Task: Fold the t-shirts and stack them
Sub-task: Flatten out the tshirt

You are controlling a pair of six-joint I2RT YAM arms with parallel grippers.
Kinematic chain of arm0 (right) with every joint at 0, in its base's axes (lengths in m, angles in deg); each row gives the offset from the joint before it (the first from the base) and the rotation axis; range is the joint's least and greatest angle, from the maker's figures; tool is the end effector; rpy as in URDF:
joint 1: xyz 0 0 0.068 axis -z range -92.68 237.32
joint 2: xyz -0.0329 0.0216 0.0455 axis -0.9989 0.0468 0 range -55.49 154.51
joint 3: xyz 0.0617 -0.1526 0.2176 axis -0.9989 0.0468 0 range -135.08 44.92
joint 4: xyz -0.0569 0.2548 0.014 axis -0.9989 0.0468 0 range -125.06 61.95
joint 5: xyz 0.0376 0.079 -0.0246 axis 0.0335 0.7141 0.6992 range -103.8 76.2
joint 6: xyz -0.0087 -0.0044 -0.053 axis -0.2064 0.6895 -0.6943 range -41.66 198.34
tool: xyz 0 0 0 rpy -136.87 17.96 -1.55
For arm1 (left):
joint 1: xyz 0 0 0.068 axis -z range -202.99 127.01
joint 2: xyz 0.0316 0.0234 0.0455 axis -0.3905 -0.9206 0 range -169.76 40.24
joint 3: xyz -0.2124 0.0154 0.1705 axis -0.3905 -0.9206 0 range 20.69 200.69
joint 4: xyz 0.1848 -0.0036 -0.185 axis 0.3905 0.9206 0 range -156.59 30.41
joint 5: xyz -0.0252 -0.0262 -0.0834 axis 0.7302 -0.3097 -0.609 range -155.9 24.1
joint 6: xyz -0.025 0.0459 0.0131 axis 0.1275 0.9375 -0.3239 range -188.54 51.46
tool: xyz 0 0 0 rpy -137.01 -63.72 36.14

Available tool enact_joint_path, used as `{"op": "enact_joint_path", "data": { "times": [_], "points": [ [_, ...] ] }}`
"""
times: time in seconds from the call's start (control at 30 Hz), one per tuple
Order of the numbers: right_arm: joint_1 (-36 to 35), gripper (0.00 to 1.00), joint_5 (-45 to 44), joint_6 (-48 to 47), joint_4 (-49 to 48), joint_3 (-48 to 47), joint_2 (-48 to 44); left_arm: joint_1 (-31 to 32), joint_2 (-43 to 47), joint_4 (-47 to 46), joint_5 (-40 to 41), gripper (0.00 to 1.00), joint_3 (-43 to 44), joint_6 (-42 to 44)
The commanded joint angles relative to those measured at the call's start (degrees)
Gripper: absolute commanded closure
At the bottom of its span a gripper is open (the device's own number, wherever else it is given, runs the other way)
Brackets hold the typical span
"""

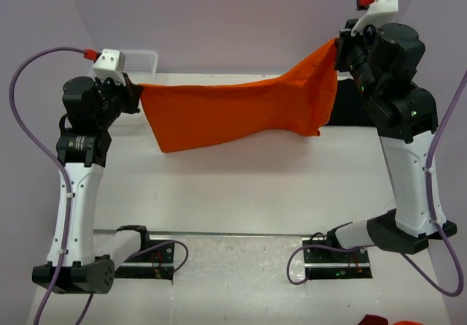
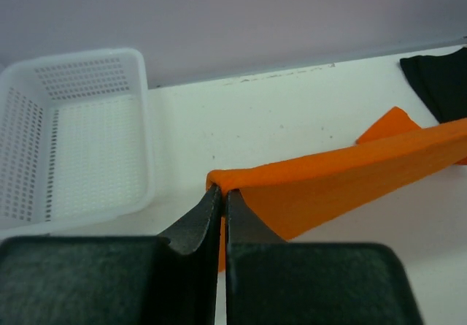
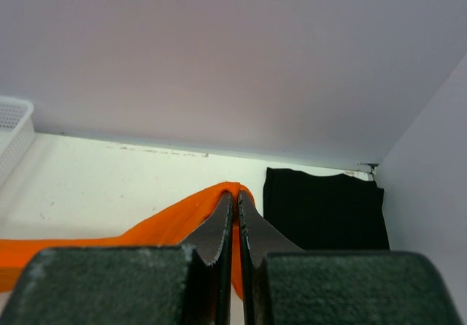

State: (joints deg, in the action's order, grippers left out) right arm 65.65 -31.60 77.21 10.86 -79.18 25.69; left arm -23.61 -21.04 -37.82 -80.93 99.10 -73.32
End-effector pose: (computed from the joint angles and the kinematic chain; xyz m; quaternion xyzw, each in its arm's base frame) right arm 0.2139 0.0733 0.5795 -0.0372 0.7236 0.0108 0.6892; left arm 0.2158 -0.0069 0.4527 0.0463 0.7715 -0.1240 0.6223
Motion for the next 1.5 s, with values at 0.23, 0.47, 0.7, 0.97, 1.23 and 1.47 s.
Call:
{"op": "enact_joint_path", "data": {
  "times": [0.23, 0.47, 0.7, 0.97, 1.23, 1.47],
  "points": [
    [0.3, 1.0, 3.7, -0.8, -0.7, -0.5, -1.0, 0.0, 5.6, -7.7, 10.5, 1.0, -2.4, 21.2],
    [1.4, 1.0, 4.6, -2.0, -0.5, -3.2, 0.3, 0.0, 7.4, -12.3, 2.3, 1.0, -4.1, 30.3],
    [2.3, 1.0, 5.8, -1.2, 0.8, -3.8, 2.3, 0.0, 0.2, -6.6, -17.0, 1.0, 3.7, 29.1],
    [2.5, 1.0, 5.9, -0.3, 0.1, 0.9, -0.8, 4.0, -2.6, 0.3, -26.2, 1.0, 3.5, 22.7],
    [2.3, 1.0, 6.8, 3.6, 1.6, 4.5, -4.9, 19.2, -10.3, 1.8, -25.7, 1.0, -6.3, 9.0],
    [2.3, 1.0, 7.8, 5.3, 1.2, 10.1, -8.1, 27.5, -11.8, -3.7, -19.9, 1.0, -19.7, 1.7]
  ]
}}
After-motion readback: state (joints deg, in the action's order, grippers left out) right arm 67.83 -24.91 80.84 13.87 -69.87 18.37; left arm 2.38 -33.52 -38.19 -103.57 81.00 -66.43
